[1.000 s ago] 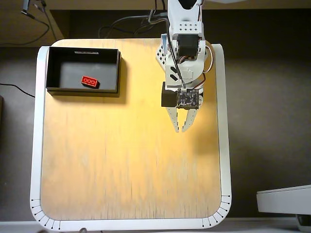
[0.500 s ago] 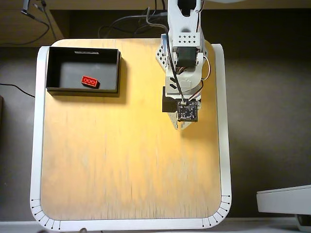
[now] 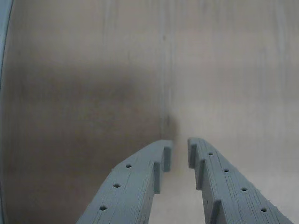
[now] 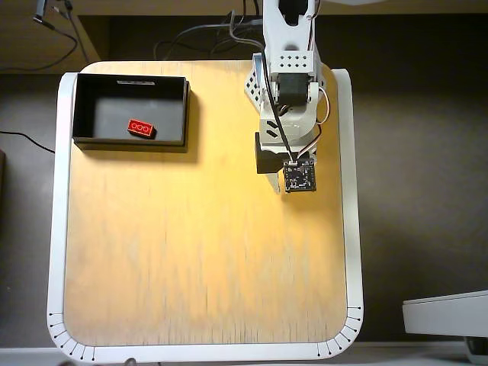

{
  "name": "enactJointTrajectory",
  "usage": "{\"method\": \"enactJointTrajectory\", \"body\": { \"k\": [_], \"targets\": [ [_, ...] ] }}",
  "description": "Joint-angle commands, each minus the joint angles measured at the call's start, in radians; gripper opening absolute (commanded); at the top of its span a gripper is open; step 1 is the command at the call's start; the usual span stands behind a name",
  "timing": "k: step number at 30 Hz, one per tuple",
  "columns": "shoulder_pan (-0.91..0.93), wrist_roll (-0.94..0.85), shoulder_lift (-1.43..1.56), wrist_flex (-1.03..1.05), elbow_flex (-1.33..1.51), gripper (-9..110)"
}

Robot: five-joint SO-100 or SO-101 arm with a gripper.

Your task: Grasp a lego block and put it in the bin.

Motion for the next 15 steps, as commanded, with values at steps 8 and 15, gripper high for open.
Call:
{"method": "enactJointTrajectory", "body": {
  "k": [8, 15],
  "targets": [
    [-0.018, -0.114, 0.091, 0.029, 0.156, 0],
    [-0.018, -0.149, 0.091, 0.029, 0.158, 0]
  ]
}}
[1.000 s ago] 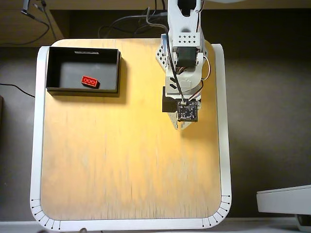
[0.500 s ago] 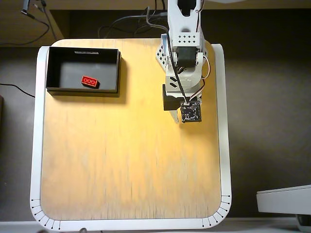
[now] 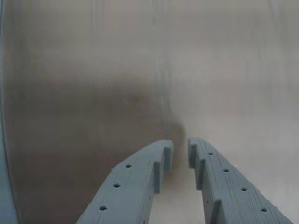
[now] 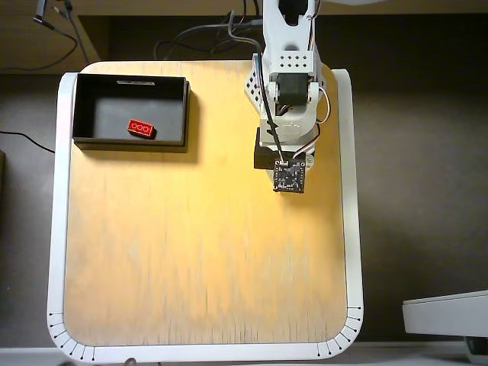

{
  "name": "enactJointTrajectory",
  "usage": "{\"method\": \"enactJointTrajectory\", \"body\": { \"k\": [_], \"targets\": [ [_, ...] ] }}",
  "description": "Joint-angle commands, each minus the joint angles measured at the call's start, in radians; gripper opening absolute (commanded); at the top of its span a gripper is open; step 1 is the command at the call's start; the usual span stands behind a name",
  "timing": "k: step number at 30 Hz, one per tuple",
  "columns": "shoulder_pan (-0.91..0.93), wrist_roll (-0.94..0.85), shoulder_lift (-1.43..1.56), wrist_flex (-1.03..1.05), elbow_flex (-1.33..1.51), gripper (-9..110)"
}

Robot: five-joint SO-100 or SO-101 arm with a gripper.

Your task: Grasp a lego block and put it in the bin.

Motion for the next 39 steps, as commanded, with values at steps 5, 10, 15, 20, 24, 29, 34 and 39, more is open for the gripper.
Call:
{"method": "enactJointTrajectory", "body": {
  "k": [5, 10, 15, 20, 24, 29, 34, 39],
  "targets": [
    [-0.015, -0.009, 0.091, 0.005, 0.158, 0],
    [-0.015, -0.009, 0.091, 0.005, 0.158, 0],
    [-0.015, -0.009, 0.091, 0.005, 0.158, 0],
    [-0.015, -0.009, 0.091, 0.005, 0.158, 0],
    [-0.015, -0.009, 0.091, 0.005, 0.158, 0],
    [-0.015, -0.011, 0.091, 0.005, 0.158, 0],
    [-0.015, -0.017, 0.091, 0.005, 0.158, 0],
    [-0.015, -0.021, 0.091, 0.005, 0.158, 0]
  ]
}}
